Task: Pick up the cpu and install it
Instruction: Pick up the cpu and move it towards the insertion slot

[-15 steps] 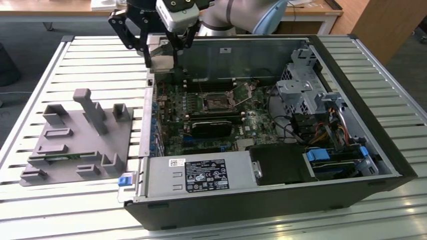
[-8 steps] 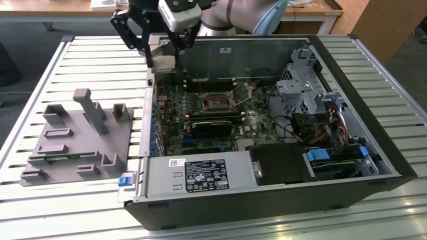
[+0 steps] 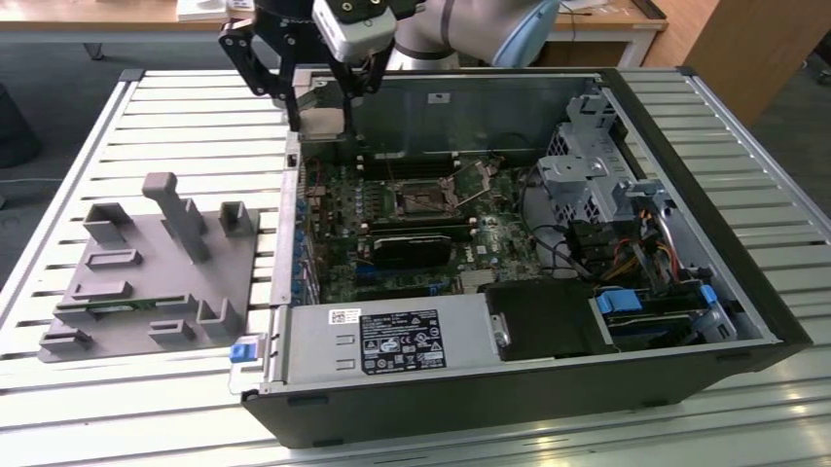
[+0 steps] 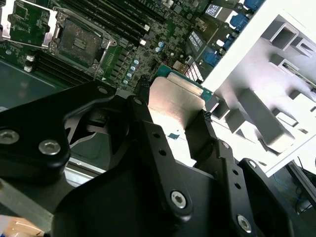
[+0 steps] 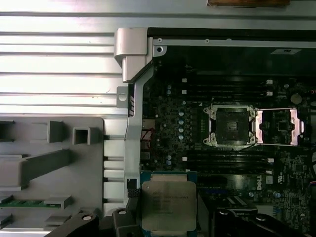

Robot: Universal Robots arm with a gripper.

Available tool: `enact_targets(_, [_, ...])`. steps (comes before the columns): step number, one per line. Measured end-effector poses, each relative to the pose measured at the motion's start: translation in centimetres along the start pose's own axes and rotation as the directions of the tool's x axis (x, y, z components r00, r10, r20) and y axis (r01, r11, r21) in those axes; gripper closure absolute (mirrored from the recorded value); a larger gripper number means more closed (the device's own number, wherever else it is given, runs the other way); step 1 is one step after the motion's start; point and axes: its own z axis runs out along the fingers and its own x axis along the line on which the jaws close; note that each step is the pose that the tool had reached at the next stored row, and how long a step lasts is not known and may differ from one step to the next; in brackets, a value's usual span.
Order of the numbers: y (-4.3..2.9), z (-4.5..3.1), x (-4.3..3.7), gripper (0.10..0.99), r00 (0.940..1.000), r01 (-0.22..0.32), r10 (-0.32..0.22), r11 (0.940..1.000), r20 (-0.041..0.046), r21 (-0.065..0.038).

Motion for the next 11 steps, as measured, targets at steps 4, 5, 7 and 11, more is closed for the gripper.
enact_targets(4, [0.0,0.0,-0.27,0.545,1.0,0.0,0.0,1.0,0.0001,0.0])
enact_targets(5, [0.0,0.0,-0.41,0.545,1.0,0.0,0.0,1.0,0.0001,0.0])
enact_targets(7, [0.0,0.0,-0.68,0.545,1.0,0.0,0.0,1.0,0.0,0.0])
enact_targets(11, [0.0,-0.01,-1.1,0.545,1.0,0.0,0.0,1.0,0.0,0.0])
